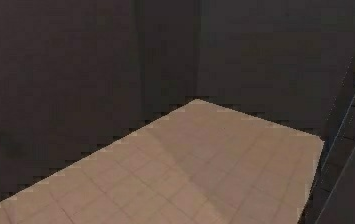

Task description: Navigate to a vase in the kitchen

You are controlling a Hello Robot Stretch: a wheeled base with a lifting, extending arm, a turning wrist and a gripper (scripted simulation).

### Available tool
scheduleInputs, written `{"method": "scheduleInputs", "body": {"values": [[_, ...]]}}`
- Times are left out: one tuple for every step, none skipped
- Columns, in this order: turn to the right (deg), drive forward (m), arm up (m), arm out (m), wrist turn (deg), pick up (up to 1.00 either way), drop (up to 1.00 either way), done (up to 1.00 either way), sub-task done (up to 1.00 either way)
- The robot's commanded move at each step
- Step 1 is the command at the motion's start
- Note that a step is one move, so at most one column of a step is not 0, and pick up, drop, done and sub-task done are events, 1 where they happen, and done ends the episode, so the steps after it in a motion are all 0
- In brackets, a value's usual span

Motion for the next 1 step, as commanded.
{"method": "scheduleInputs", "body": {"values": [[3.0, 0.0, 0.0, 0.0, 0.0, 0.0, 0.0, 0.0, 0.0]]}}
